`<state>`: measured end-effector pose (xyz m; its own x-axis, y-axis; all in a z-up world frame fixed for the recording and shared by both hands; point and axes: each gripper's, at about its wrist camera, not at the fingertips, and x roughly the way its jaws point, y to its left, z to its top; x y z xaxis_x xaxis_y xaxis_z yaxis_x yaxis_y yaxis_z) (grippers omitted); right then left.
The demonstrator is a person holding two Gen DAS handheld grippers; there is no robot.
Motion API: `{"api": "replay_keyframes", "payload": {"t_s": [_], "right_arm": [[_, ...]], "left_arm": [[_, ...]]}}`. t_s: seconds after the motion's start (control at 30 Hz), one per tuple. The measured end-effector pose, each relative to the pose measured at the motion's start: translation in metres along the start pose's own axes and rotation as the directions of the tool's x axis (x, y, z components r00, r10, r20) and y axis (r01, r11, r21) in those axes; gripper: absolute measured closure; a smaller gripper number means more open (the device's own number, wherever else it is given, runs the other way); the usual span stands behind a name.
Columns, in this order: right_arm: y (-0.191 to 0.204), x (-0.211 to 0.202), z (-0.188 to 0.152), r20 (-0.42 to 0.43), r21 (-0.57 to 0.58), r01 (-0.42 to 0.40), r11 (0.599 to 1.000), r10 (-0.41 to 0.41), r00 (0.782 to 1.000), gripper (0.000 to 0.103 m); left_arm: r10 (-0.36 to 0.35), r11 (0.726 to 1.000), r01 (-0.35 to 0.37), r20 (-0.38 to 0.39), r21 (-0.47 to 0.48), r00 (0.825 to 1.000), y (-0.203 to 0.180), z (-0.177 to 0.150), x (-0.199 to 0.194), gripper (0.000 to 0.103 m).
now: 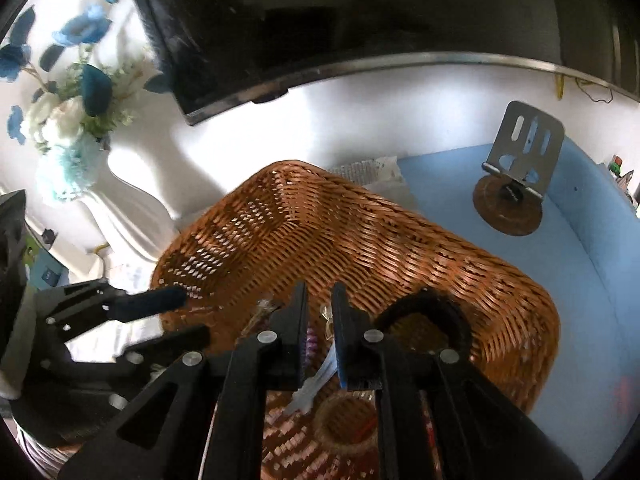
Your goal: Organize jewelry
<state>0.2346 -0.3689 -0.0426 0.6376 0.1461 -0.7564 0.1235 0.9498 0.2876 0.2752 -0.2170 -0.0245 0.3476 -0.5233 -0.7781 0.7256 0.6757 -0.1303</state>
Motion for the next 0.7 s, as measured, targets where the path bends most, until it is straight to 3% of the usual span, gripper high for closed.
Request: {"api": "replay_keyframes", "payload": {"t_s": [0.13,0.23,0.47,0.6,0.7], "right_arm": [[0.014,-0.030,-0.011,0.026,-0.017,-0.024,1.000,0.025,0.999,0.085],[0.031,-0.057,-0.028,0.052,-0.050,-0.036,0.998,0.039,0.998,0.071],[0.078,-0.102,-0.099,0.130,-0.140,-0.063,0.988,0.081,0.988,0.069],[0.103,-0.085,-0.141,0.101,-0.160,-0.127,0.979,0.144,0.984,0.069],[0.122,-0.063,-0.161,0.054,-0.211,-0.079,0.974,0.092,0.994,0.069]], "left_arm": [[0.017,0.999,-0.015,0.055,-0.044,0.998,0.011,-0.014,-0.049,0.065],[0.052,0.995,-0.042,0.115,-0.087,0.992,0.021,-0.038,-0.095,0.060],[0.157,0.979,-0.122,0.229,-0.162,0.961,0.042,-0.131,-0.188,0.059],[0.181,0.967,-0.136,0.206,-0.215,0.962,0.061,-0.178,-0.190,0.059],[0.208,0.952,-0.166,0.145,-0.256,0.967,0.083,-0.201,-0.169,0.059]]}}
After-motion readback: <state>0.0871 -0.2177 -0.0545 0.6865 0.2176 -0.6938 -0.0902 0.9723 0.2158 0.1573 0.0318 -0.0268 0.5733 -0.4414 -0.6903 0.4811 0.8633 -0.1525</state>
